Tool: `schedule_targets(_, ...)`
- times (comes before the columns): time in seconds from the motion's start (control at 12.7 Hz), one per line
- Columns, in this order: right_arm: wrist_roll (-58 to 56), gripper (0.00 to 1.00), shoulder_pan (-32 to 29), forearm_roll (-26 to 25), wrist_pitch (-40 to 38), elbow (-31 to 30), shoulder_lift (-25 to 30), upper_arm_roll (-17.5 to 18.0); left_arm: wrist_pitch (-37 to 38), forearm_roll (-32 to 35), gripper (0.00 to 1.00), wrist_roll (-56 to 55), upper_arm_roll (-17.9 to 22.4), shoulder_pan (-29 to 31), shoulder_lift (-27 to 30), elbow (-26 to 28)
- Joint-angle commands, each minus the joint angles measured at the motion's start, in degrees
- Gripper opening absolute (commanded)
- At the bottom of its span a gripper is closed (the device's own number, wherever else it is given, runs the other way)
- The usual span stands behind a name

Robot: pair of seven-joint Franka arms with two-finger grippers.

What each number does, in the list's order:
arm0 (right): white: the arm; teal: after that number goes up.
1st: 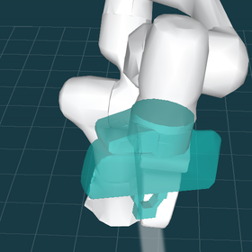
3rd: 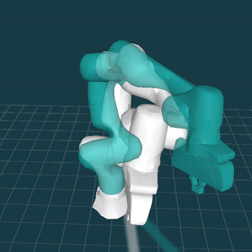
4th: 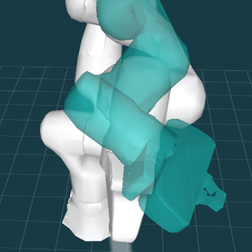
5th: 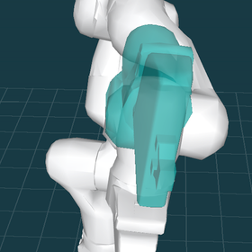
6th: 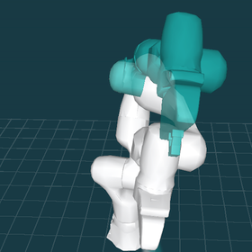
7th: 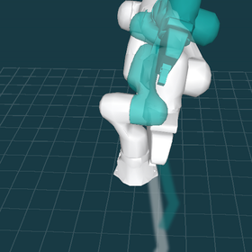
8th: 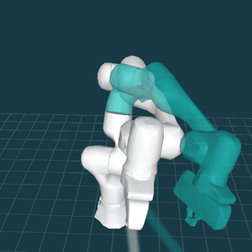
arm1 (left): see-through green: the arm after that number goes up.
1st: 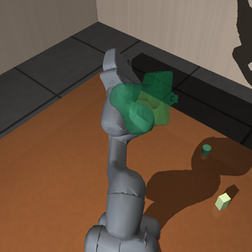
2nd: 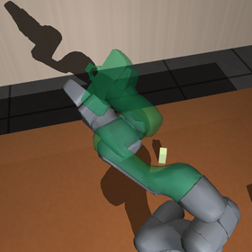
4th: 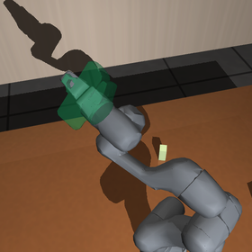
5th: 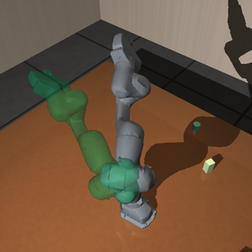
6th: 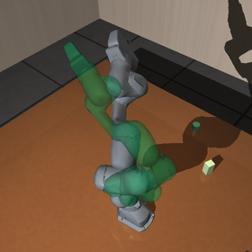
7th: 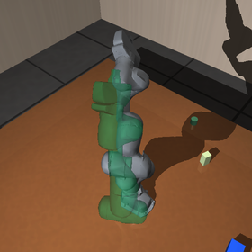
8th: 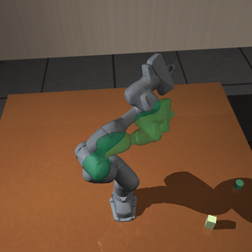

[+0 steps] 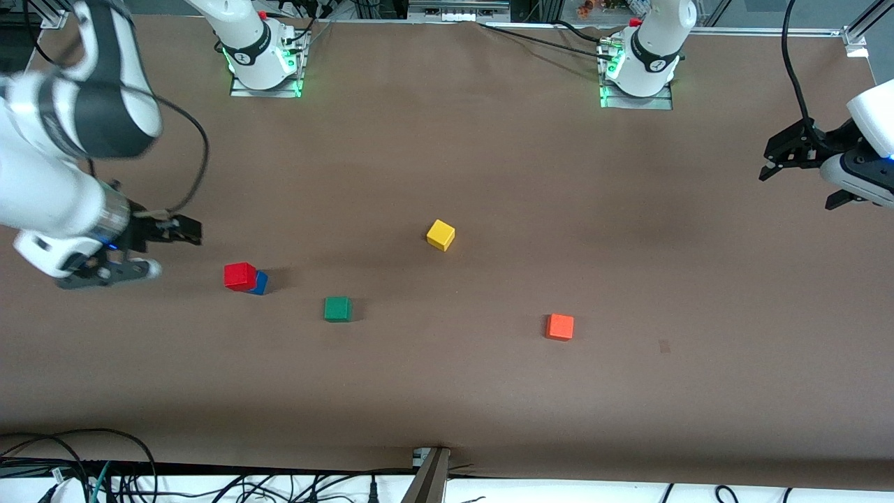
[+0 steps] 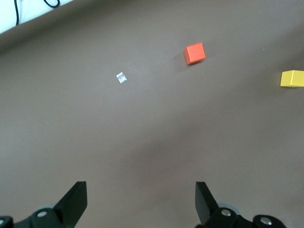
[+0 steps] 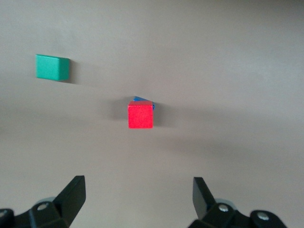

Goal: Pass red block to right arm, stack on blue

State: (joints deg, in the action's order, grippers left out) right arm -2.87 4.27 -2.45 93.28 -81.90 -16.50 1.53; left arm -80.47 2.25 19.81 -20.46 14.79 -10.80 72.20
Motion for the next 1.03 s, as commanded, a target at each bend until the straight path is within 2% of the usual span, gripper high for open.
schedule_targets(0.0, -0.1, 1.00, -0.7, 0.2, -7.9, 10.8, -0.9, -0.7, -0.5, -0.1, 1.00, -0.6, 0.9, 0.2, 5.7, 6.3)
schedule_targets(0.08, 0.0, 1.00, -0.4, -1.3, -8.5, 14.3, -1.0, -0.7, -0.6, -0.1, 1.00, -2.3, 1.7, -1.2, 6.7, 7.9)
schedule_targets(0.16, -0.6, 1.00, -0.2, -5.9, -11.3, 15.1, -1.2, -0.2, -0.6, -0.1, 1.00, -5.5, 5.9, -4.7, 7.6, 9.0)
schedule_targets(0.24, 0.7, 1.00, -0.1, -6.9, -16.4, 15.1, -0.9, 0.0, -0.7, -0.1, 1.00, -8.0, 11.4, -10.9, 8.5, 10.1)
schedule_targets(0.32, 1.2, 1.00, -0.3, -3.5, -19.0, 14.0, 0.1, -0.7, -0.9, -0.1, 1.00, -9.9, 15.1, -14.8, 9.6, 11.5)
schedule_targets(0.39, 3.0, 1.00, -0.5, -0.8, -17.4, 10.6, 2.8, -1.4, -1.9, -0.1, 1.00, -11.8, 15.7, -15.6, 11.2, 14.2)
schedule_targets(0.47, 8.2, 1.00, -0.7, -0.2, -13.3, 4.0, 6.7, -1.4, -3.6, -0.1, 1.00, -13.2, 16.0, -15.7, 13.6, 17.8)
schedule_targets(0.63, 12.4, 1.00, -0.9, 0.0, -3.0, -9.4, 14.8, -1.4, -4.7, -0.1, 1.00, -13.7, 16.1, -15.8, 14.7, 19.6)
schedule_targets(0.71, 12.1, 1.00, -1.4, 1.1, -1.1, -12.0, 16.4, -2.0, -4.8, -0.1, 1.00, -14.0, 16.1, -15.8, 14.6, 19.4)
schedule_targets(0.87, 7.8, 1.00, -1.5, 2.8, -0.7, -12.7, 16.7, -5.9, -4.7, -0.1, 1.00, -15.8, 16.1, -15.8, 14.5, 19.4)
schedule_targets(0.95, 5.8, 1.00, -1.5, 2.8, -0.7, -12.7, 16.7, -6.5, -4.5, -0.1, 1.00, -15.9, 16.0, -15.8, 14.4, 19.2)
